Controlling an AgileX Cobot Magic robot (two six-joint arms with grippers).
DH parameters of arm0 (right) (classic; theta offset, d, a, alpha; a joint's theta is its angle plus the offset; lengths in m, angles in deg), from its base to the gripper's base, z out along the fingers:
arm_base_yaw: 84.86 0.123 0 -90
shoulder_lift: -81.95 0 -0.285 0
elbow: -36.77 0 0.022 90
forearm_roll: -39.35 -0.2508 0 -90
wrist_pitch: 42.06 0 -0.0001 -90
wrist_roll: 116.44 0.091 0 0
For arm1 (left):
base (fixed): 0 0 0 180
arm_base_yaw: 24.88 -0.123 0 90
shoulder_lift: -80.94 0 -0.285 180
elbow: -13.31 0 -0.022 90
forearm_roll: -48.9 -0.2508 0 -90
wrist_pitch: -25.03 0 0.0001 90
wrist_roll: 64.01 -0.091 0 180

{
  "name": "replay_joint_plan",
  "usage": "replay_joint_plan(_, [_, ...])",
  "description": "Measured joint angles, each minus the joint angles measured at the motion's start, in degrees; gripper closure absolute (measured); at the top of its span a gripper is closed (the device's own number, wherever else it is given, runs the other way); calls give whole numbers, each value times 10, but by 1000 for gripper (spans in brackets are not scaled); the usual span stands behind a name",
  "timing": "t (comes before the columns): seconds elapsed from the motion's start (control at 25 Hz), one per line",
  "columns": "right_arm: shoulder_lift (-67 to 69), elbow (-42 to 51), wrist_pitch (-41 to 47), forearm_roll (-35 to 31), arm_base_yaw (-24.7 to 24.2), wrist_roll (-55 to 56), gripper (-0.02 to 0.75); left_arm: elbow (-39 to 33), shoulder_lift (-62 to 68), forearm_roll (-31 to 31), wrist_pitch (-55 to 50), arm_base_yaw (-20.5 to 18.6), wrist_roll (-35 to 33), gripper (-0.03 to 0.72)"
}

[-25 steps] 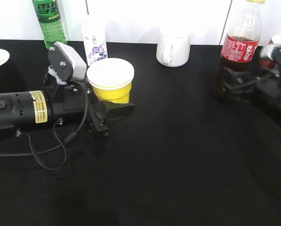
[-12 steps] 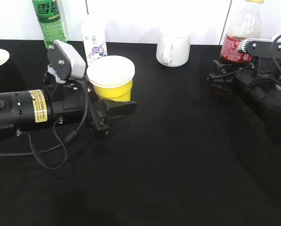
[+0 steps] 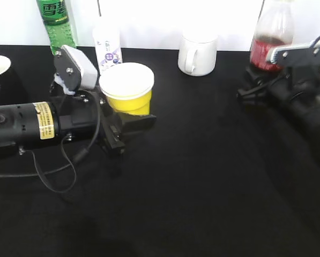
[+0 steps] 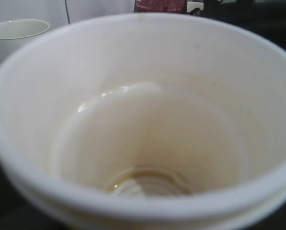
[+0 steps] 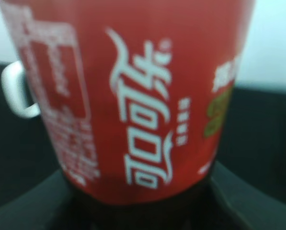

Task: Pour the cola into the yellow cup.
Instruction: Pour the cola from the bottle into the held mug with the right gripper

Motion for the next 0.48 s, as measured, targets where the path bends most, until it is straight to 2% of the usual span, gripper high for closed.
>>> replay_joint_plan(0.12, [-86, 45, -7, 49, 0, -57, 353, 19, 1, -1, -10, 22, 0, 243])
replay_joint_plan(0.24, [-131, 70, -3, 113, 0, -113, 353, 86, 28, 1, -45, 47, 12, 243])
replay_joint_plan(0.36, [-138, 71, 6, 116, 0, -222, 353, 125, 57, 1, -63, 76, 38, 243])
replay_joint_plan(0.48, [-138, 71, 8, 111, 0, -355, 353, 131, 63, 2, -78, 85, 41, 243])
